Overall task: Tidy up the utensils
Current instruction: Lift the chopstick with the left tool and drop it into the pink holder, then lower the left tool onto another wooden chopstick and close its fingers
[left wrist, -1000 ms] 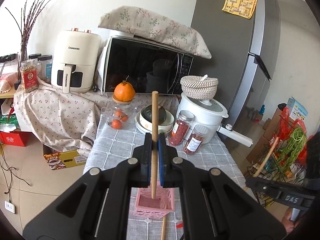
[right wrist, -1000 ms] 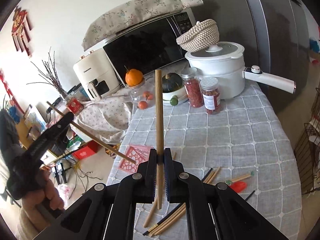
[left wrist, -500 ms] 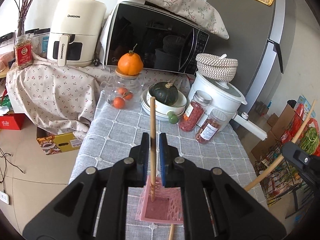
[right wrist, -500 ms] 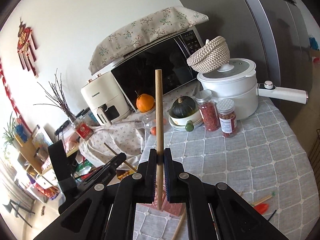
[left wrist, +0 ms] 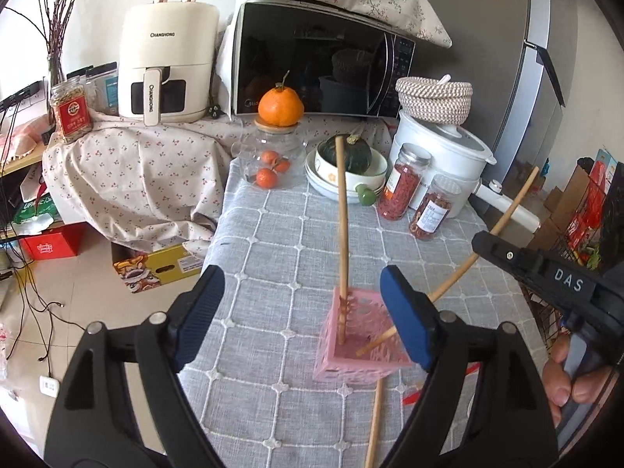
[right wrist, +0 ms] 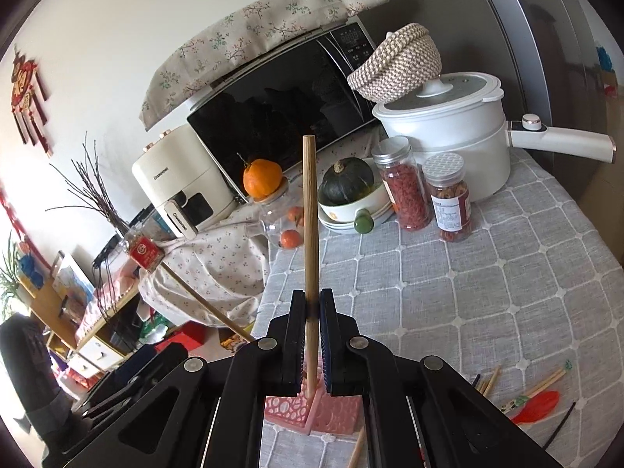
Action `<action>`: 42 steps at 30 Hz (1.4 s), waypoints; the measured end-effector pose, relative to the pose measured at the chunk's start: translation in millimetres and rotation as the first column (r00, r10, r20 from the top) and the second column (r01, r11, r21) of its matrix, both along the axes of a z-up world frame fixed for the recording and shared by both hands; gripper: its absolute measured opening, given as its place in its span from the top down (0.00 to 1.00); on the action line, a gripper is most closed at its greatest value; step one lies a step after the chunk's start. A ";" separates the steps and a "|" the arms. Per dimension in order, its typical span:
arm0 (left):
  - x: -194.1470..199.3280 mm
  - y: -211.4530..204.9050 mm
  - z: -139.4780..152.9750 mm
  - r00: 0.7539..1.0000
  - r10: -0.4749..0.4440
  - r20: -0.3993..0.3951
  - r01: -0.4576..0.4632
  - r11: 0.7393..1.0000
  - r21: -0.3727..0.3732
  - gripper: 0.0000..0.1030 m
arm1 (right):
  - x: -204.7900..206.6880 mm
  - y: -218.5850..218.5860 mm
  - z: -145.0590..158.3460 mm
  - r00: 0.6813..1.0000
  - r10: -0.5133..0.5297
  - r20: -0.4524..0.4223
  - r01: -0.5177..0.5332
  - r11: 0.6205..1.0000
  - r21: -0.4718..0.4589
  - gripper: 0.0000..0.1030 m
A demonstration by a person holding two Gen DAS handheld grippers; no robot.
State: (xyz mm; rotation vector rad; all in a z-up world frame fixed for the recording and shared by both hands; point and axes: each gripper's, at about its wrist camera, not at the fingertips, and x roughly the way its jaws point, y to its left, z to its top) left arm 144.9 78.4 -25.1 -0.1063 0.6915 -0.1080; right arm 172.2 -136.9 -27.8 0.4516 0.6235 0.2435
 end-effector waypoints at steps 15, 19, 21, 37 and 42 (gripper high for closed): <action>-6.0 -3.9 -28.2 0.979 -0.065 -0.195 0.062 0.998 -0.020 0.19 | -9.3 -6.3 13.0 0.998 0.057 -0.020 -0.057 0.998 -0.014 0.47; -11.7 -15.0 -34.4 0.968 -0.099 -0.231 0.101 0.995 -0.005 0.19 | -27.1 -27.5 27.8 0.998 0.056 -0.015 -0.056 0.998 -0.038 0.38; -14.7 -21.7 -39.7 0.960 -0.119 -0.254 0.125 0.992 0.008 0.19 | -35.4 -38.6 29.8 0.999 0.048 -0.025 -0.050 0.997 -0.067 0.36; -17.7 -75.0 -98.6 0.862 -0.267 -0.432 0.286 0.958 -0.022 0.51 | -56.6 -97.5 -41.0 0.927 -0.040 -0.373 -0.041 0.978 -0.206 0.32; -9.3 -88.4 -118.8 0.839 -0.293 -0.458 0.307 0.951 -0.045 0.72 | -54.9 -101.4 -56.2 0.903 -0.047 -0.427 -0.041 0.980 -0.194 0.32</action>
